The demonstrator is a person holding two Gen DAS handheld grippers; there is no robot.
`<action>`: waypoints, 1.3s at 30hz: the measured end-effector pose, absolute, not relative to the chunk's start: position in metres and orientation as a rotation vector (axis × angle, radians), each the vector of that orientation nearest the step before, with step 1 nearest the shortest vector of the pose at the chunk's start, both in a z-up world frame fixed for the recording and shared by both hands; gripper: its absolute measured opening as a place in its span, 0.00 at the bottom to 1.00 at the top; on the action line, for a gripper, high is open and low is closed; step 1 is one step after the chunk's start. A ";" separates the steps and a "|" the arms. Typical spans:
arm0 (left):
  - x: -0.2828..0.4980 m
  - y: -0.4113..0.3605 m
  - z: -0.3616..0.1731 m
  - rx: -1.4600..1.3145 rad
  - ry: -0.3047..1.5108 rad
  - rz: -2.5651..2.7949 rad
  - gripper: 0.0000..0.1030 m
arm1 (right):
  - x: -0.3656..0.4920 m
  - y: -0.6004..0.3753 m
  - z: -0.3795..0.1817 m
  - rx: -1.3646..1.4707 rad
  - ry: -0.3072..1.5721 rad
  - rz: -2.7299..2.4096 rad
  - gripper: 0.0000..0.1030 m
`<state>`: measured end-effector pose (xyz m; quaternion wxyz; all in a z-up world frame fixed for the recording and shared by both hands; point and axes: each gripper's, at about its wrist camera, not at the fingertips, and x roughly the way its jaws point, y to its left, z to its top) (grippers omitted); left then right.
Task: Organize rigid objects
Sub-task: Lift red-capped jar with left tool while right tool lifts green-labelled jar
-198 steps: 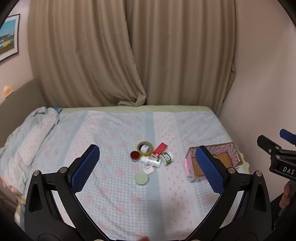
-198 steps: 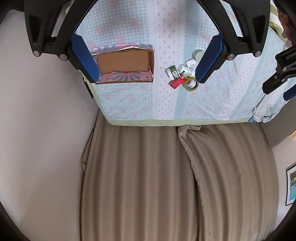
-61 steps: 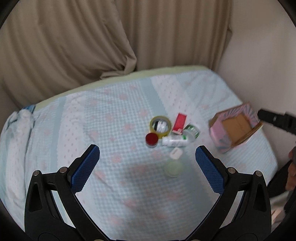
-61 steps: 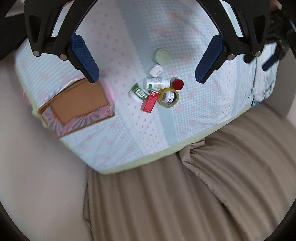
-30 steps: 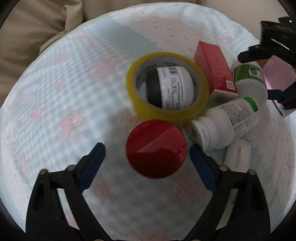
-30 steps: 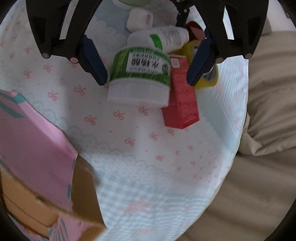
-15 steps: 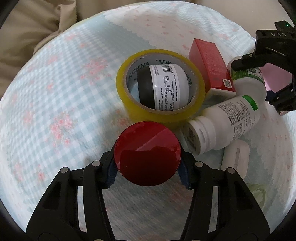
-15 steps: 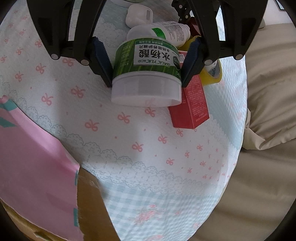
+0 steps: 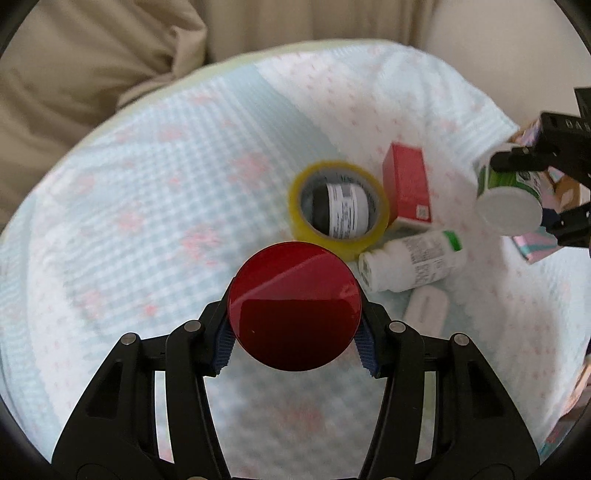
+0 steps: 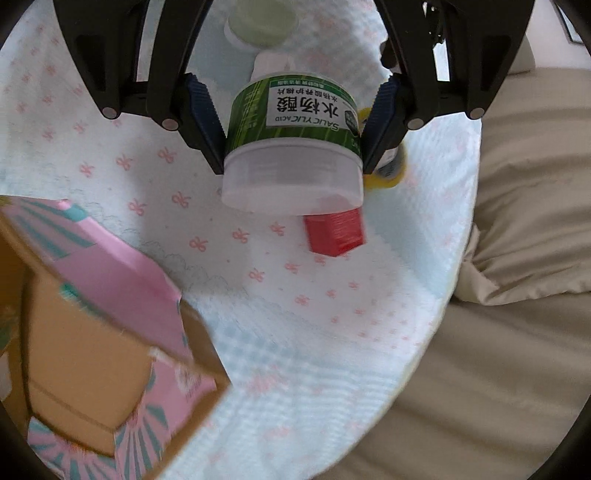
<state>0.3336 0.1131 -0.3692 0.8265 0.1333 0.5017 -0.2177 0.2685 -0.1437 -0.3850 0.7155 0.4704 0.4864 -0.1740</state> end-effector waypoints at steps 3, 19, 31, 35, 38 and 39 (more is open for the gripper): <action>0.320 0.125 -0.336 0.258 1.051 -0.433 0.49 | 0.257 -0.138 -0.352 1.012 1.060 -0.351 0.64; 0.238 0.114 -0.167 0.119 0.946 -0.426 0.49 | 0.184 -0.140 -0.163 0.672 1.056 -0.179 0.64; 0.211 -0.036 -0.145 0.067 0.959 -0.401 0.49 | 0.146 -0.267 -0.141 0.540 1.059 -0.118 0.64; 0.209 -0.107 -0.163 0.064 0.999 -0.402 0.49 | 0.147 -0.323 -0.158 0.459 1.108 -0.075 0.64; 0.212 -0.161 -0.187 0.068 1.040 -0.404 0.49 | 0.153 -0.364 -0.178 0.405 1.146 -0.056 0.64; 0.214 -0.176 -0.196 0.067 1.056 -0.402 0.49 | 0.156 -0.376 -0.186 0.398 1.161 -0.046 0.64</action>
